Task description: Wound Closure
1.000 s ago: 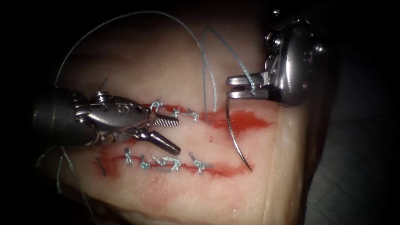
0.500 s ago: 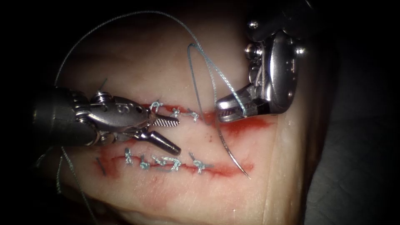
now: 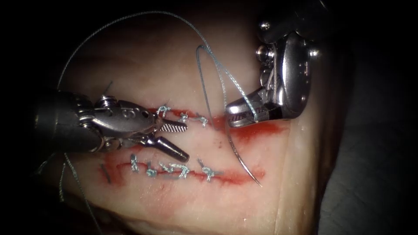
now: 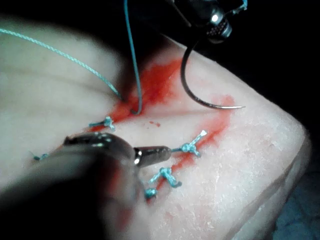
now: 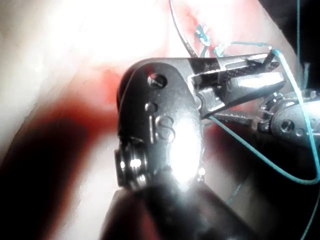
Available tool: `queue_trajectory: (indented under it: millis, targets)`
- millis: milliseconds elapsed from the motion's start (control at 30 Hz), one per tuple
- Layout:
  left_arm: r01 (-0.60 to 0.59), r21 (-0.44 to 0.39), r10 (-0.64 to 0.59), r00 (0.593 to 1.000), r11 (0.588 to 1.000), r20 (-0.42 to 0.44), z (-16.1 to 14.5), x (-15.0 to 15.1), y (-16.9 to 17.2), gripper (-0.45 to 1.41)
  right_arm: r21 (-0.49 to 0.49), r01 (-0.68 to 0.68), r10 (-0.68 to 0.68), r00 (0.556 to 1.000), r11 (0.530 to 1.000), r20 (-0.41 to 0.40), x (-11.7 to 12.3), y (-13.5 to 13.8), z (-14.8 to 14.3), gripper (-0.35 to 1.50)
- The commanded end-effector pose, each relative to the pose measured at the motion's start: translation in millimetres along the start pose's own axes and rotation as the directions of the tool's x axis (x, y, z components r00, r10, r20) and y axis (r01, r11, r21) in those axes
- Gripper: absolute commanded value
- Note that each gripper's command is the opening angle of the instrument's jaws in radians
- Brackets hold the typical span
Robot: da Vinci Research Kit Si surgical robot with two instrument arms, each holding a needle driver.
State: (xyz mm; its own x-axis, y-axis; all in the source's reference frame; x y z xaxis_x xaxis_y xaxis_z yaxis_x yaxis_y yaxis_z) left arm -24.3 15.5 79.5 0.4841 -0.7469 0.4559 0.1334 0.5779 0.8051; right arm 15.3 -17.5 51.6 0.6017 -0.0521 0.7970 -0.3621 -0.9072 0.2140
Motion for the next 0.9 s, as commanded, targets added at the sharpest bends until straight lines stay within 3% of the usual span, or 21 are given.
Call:
queue_trajectory:
  millis: [33, 900]
  targets:
    - [-0.001, -0.001, 0.001, 1.000, 1.000, 0.000, 0.6, -0.1, 0.4, 0.42, 0.000, 0.004, -0.004, 1.000, 1.000, 0.002, 0.9, -0.5, 0.4, -0.35]
    - [-0.001, -0.001, 0.001, 1.000, 1.000, 0.000, 0.6, -0.1, 0.4, 0.42, 0.000, 0.004, -0.004, 1.000, 1.000, 0.002, 0.9, -0.5, 0.4, -0.35]
